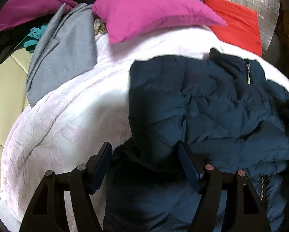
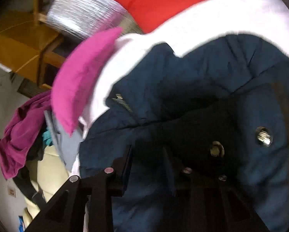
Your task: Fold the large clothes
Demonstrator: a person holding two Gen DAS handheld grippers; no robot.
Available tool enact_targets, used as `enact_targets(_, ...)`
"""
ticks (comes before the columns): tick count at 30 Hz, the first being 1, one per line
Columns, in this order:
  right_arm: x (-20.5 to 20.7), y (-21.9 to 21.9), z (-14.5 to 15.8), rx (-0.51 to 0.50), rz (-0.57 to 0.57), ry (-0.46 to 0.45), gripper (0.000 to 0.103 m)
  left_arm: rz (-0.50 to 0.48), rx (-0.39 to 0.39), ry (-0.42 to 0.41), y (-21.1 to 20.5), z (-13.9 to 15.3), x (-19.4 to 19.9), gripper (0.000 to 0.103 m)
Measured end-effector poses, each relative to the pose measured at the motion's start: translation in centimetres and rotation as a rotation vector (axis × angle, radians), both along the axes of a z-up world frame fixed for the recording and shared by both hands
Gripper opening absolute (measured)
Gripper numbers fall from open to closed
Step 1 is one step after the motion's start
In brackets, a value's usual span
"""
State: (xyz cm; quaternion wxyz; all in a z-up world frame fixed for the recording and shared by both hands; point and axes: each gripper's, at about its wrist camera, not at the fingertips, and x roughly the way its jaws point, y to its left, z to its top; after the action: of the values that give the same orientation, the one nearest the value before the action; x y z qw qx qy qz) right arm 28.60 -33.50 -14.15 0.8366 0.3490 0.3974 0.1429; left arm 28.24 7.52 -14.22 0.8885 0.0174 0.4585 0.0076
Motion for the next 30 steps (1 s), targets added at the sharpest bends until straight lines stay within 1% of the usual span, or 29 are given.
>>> enact_targets(3,-2.8,-1.0,1.0,-0.002,0.013,-0.031,0.036,-0.005,-0.029,-0.042,0.2,0.9,-0.4,0.071)
enact_targets(5,-4.5,-2.1,0.6,0.009,0.009,-0.027,0.036,-0.014,-0.021,-0.036,-0.2,0.8,-0.6,0.071)
enact_targets(6,-5.0,-2.5,-0.1,0.004,0.006,-0.005,0.036,-0.019,-0.01,-0.018,-0.5,0.4,-0.4,0.071)
enact_targets(8,-5.5,-3.4,-1.8,-0.038,-0.021,0.064,0.035,-0.026,0.019,0.03,-0.9,-0.7,-0.2,0.072)
enact_targets(9,-5.8,-3.9,-2.7,-0.031,-0.025,0.089,0.034,-0.028,0.025,0.038,-0.9,-1.1,-0.2,0.072)
enact_targets(10,-6.2,-4.7,-3.4,0.006,-0.023,0.098,0.03,-0.028,0.024,0.038,-0.8,-1.2,-0.2,0.072)
enact_targets(12,-7.5,-6.3,-3.8,0.063,-0.044,0.09,0.029,-0.029,0.016,0.034,-0.5,-0.8,-0.3,0.072)
enact_targets(14,-8.7,-7.5,-3.2,0.063,-0.072,0.062,0.032,-0.018,0.001,0.018,-0.1,-0.4,-0.4,0.072)
enact_targets(17,-10.2,-9.5,-2.2,0.08,-0.118,0.014,0.032,0.009,-0.029,-0.016,0.6,0.5,-0.5,0.072)
enact_targets(18,-10.5,-10.0,-2.2,0.074,-0.128,0.004,0.032,0.013,-0.044,-0.029,0.8,0.7,-0.6,0.072)
enact_targets(19,-10.4,-10.1,-2.4,0.05,-0.134,0.019,0.032,0.011,-0.054,-0.033,0.8,0.8,-0.7,0.072)
enact_targets(21,-9.6,-9.8,-3.4,0.006,-0.125,0.079,0.032,0.005,-0.027,-0.006,0.4,0.2,-0.5,0.072)
enact_targets(22,-9.3,-9.7,-3.9,-0.002,-0.119,0.088,0.032,0.004,-0.005,0.017,0.2,-0.4,-0.2,0.072)
enact_targets(23,-9.4,-9.8,-4.1,0.004,-0.123,0.085,0.032,0.0,0.012,0.045,-0.1,-1.1,0.1,0.072)
enact_targets(24,-9.4,-9.9,-4.0,0.012,-0.128,0.085,0.032,-0.001,0.013,0.049,-0.1,-1.3,0.2,0.072)
enact_targets(25,-9.5,-10.0,-3.8,0.017,-0.133,0.08,0.032,0.002,0.01,0.045,0.0,-1.2,0.2,0.072)
enact_targets(29,-9.9,-10.4,-1.9,0.033,-0.157,-0.001,0.033,0.013,-0.013,0.006,0.5,0.0,0.0,0.072)
enact_targets(30,-9.7,-10.4,-1.6,0.042,-0.155,-0.008,0.033,0.016,-0.021,0.0,0.7,0.2,0.1,0.072)
